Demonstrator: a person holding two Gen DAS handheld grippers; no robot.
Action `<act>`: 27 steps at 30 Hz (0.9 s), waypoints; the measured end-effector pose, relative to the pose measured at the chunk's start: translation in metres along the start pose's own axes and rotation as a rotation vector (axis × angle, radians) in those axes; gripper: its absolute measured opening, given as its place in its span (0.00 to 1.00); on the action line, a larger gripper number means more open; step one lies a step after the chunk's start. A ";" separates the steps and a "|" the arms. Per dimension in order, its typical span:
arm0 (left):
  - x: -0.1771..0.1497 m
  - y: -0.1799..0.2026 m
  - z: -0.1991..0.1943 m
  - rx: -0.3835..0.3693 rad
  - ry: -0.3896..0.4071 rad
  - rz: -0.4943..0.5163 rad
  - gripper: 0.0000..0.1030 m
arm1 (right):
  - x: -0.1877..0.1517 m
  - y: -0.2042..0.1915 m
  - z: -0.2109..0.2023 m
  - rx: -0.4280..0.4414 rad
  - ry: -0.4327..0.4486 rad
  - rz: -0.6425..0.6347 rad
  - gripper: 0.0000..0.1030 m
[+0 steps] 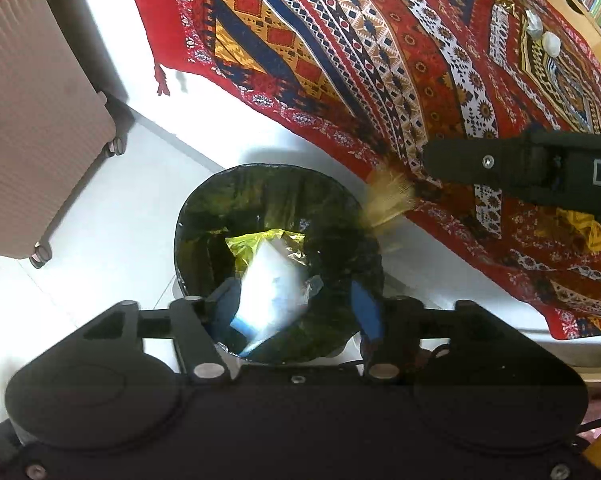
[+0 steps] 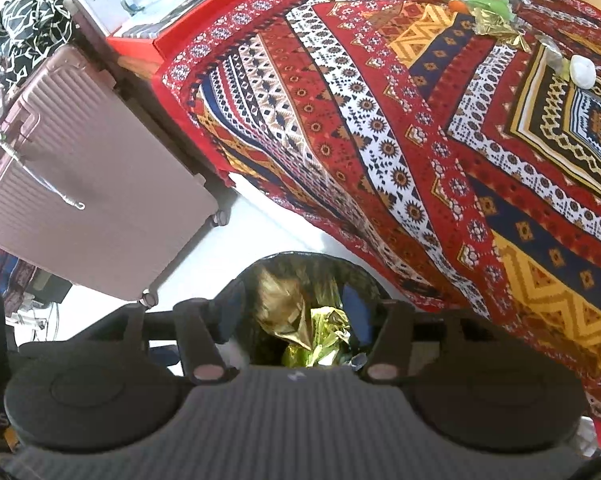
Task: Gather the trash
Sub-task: 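Open both tools over the black bin to drop the bottle and foil, then move both open tools back over the cluttered table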
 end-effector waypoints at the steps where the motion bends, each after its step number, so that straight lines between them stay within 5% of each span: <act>1: 0.001 -0.001 -0.001 -0.003 0.005 -0.004 0.65 | 0.001 0.000 0.000 -0.004 0.004 0.002 0.69; 8: 0.006 -0.002 -0.012 0.015 0.058 0.006 0.76 | 0.006 0.008 -0.005 -0.029 0.027 0.039 0.71; 27: 0.059 0.042 -0.081 0.036 0.271 0.084 0.75 | 0.044 0.045 -0.076 -0.040 0.209 0.194 0.72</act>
Point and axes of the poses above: each gripper's, at about its wrist camera, not at the fingertips, and z roughly the way its jaws point, y to its right, x to its top, the point moved 3 cm from there along z, roughly the way its jaws point, and after that the axes turned 12 degrees about -y, right-handed, at the moved point
